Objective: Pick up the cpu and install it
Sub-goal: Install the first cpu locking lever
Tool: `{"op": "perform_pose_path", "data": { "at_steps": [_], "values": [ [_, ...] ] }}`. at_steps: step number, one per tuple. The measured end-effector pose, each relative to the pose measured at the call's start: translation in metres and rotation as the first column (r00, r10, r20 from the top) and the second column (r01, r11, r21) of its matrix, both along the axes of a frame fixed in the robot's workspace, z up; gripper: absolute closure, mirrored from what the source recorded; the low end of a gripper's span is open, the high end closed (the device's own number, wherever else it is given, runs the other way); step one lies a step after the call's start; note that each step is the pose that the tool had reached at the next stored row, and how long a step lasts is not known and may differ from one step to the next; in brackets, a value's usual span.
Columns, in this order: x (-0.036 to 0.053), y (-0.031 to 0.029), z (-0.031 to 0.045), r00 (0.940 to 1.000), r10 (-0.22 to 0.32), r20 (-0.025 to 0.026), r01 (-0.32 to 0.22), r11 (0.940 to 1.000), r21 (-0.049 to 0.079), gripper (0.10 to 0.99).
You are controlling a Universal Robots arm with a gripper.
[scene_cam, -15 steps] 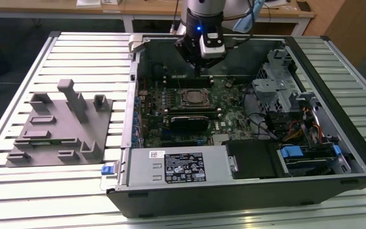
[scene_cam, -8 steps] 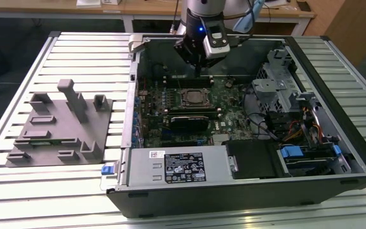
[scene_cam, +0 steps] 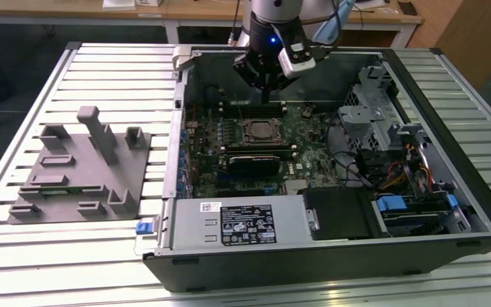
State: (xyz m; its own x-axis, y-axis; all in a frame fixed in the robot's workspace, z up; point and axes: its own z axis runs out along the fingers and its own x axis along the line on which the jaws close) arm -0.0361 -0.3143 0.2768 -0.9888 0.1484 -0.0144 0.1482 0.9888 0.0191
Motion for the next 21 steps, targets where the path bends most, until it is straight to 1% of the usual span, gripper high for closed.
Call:
{"op": "perform_pose_path", "data": {
  "at_steps": [3,6,9,12,15,21],
  "values": [
    [0.0,0.0,-0.0003,0.9985,0.055,0.0,-0.055,0.9985,0.0,0.98],
    [-0.0002,0.0,-0.0005,0.9945,0.105,0.0001,-0.105,0.9945,0.0,0.98],
    [-0.0058,0.0,-0.0007,0.994,0.109,0.0,-0.109,0.994,0.0,0.98],
    [-0.0145,0.0,-0.0009,0.9941,0.109,0.0001,-0.109,0.9941,0.0,0.98],
    [-0.0254,0.0,-0.001,0.9941,0.109,0.0002,-0.109,0.9941,0.0,0.98],
    [-0.0362,0.0,-0.0022,0.9941,0.109,0.0001,-0.109,0.9941,0.0,0.98]
  ]
}}
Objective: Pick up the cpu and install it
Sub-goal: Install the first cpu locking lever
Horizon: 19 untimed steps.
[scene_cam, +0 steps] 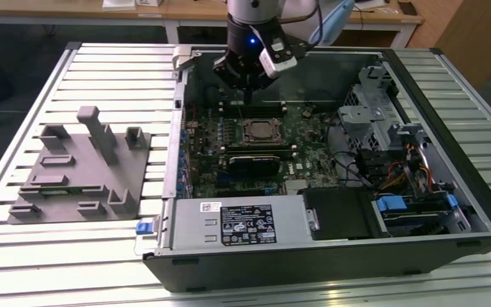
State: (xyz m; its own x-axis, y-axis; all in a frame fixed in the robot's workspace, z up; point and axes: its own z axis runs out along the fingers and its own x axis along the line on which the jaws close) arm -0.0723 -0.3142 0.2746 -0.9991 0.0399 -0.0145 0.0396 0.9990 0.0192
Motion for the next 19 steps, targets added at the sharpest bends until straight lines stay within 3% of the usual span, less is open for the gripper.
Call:
{"op": "perform_pose_path", "data": {
  "at_steps": [12,19],
  "values": [
    [-0.022,0.0,-0.0055,1.0,0.0,-0.0001,0.0,1.0,0.0,0.98],
    [-0.0272,0.0039,-0.0097,1.0,0.0,-0.0001,0.0,1.0,0.0,0.98]
  ]
}}
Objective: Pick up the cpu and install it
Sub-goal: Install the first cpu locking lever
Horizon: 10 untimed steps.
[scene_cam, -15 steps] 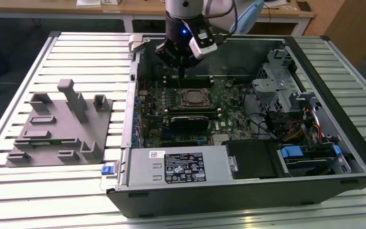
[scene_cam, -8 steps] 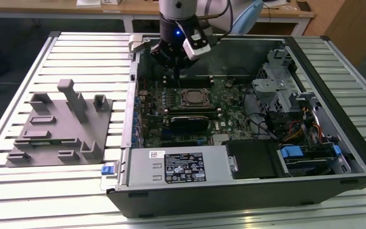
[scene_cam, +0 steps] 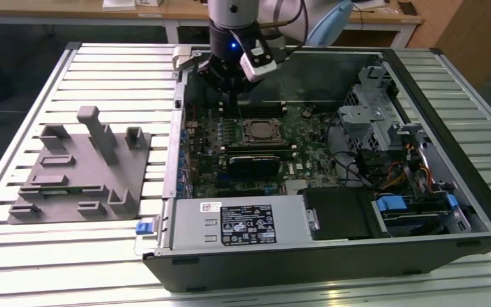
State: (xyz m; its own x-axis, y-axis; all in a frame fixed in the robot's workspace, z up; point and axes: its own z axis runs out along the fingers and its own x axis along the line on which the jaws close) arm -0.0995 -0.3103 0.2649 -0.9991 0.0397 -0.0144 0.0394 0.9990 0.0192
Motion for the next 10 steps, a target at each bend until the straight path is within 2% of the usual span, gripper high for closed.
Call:
{"op": "perform_pose_path", "data": {
  "at_steps": [10],
  "values": [
    [-0.004,0.0162,-0.0048,1.0,0.0,0.0,0.0,1.0,0.0,0.98]
  ]
}}
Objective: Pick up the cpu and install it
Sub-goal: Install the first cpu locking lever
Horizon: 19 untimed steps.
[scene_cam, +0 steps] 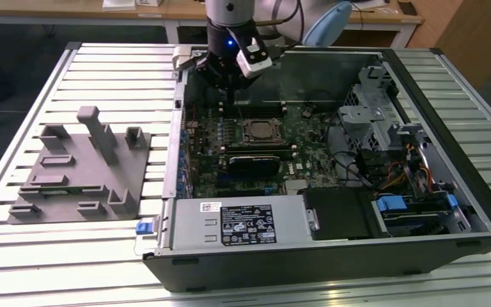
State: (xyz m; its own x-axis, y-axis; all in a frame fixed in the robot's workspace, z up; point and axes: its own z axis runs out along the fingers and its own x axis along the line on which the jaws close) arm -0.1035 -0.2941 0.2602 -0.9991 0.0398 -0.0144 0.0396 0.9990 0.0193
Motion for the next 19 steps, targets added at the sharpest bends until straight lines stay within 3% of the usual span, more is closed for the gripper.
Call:
{"op": "perform_pose_path", "data": {
  "at_steps": [8,19],
  "values": [
    [0.0057,0.0059,-0.0008,1.0,0.0,0.0001,0.0,1.0,0.0,0.98],
    [0.0416,0.0076,-0.0031,1.0,0.0,-0.0042,0.0,1.0,0.002,0.98]
  ]
}}
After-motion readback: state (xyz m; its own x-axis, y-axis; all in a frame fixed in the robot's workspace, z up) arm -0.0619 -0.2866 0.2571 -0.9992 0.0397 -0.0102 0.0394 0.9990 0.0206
